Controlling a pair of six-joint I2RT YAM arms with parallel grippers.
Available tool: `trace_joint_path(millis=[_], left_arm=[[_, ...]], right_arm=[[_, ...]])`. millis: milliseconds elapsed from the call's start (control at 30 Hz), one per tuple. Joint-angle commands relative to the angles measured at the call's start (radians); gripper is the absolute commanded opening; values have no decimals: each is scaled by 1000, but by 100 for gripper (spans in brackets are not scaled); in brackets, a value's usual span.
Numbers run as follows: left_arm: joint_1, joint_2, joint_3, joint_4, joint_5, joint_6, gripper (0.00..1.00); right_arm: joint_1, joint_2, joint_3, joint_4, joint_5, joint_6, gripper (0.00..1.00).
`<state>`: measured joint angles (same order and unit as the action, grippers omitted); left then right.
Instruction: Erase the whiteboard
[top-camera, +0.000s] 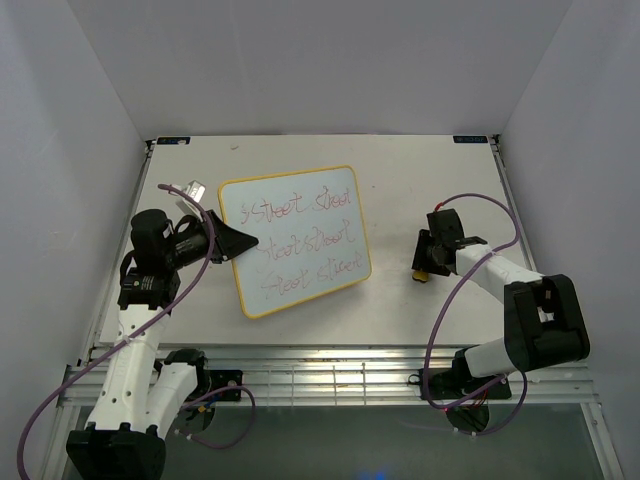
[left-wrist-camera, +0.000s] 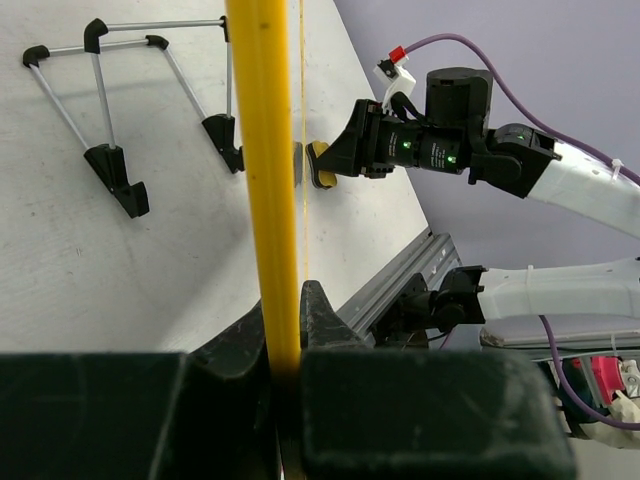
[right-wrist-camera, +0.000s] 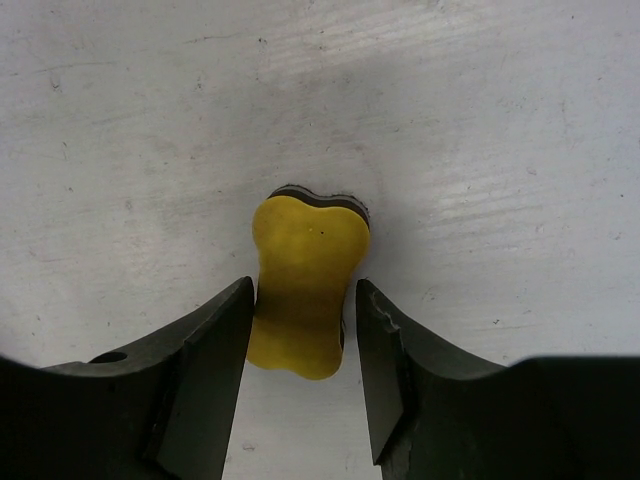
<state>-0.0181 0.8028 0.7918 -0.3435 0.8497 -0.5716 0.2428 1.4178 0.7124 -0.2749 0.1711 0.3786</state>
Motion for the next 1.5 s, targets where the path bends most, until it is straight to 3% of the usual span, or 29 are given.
trace_joint_path(millis=[0,400,600,900,1100,1200,1233,1467], left_arm=[[-3,-37,24,90,45,-8,0],[-9,-40,30,78,38,4,0],[-14,-39,27,78,37,7,0],[-17,-30,-23,115,81,-4,0],[-32,33,-135,276,167,-106,0],[-83,70,-170,323,152,-142,0],[-101,78,-187,359,141,-149,0],[-160,141,-241,474,129,-205,0]], right_arm=[[6,12,21,28,22,-3,51],[6,36,22,34,33,-9,47],[6,17,19,31,36,-10,40],[6,-169,56,-73,47,-41,39],[30,-373,88,-64,-203,-141,36],[122,-385,145,-89,-332,-184,34],[206,-378,171,-75,-346,-184,33],[516,-254,280,63,-286,-135,32]])
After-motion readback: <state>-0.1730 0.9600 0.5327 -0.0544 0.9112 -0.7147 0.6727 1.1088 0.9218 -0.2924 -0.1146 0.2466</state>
